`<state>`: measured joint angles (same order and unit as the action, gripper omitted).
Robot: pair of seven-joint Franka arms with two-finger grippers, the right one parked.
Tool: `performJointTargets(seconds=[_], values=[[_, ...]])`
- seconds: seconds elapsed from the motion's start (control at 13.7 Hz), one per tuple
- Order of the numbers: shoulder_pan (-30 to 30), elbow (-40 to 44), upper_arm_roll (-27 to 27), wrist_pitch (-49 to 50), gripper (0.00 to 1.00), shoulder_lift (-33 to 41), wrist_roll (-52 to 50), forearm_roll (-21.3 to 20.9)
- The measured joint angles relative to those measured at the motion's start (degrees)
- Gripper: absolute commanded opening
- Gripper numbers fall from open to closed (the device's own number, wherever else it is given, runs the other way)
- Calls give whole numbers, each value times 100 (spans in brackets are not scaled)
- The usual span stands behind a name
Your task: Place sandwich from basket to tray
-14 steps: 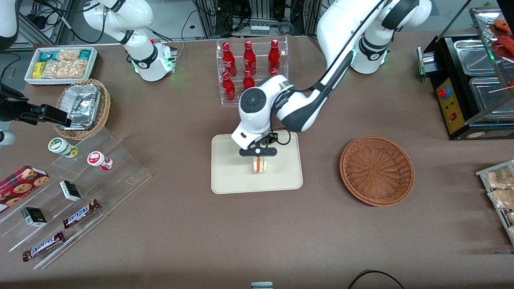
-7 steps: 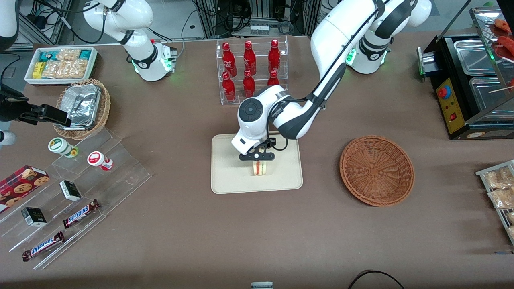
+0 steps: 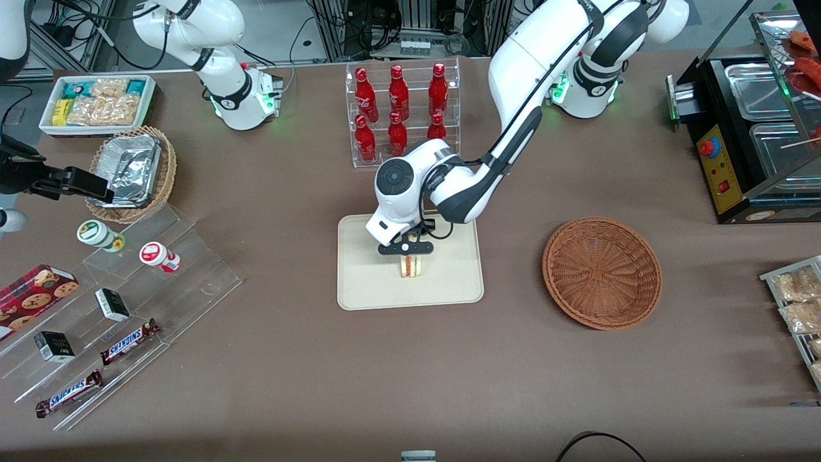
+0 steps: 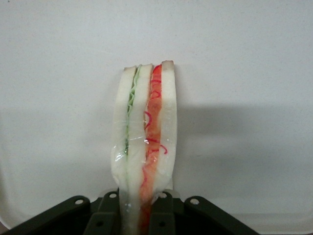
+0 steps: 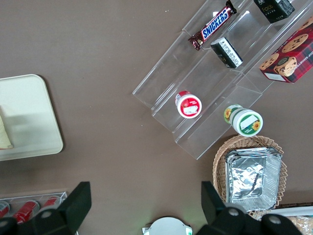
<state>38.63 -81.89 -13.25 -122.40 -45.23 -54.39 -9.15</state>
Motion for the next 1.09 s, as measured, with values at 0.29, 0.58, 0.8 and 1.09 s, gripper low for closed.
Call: performJointTargets(seconds=[0.29, 0.58, 0.8, 1.09], values=[[-4, 222, 68, 0, 100, 84, -44, -43], [-140, 396, 398, 535, 100, 850, -169, -38], [-655, 417, 447, 1508, 100, 1782, -178, -14], [-1676, 339, 472, 2713, 100, 2796, 984, 376]])
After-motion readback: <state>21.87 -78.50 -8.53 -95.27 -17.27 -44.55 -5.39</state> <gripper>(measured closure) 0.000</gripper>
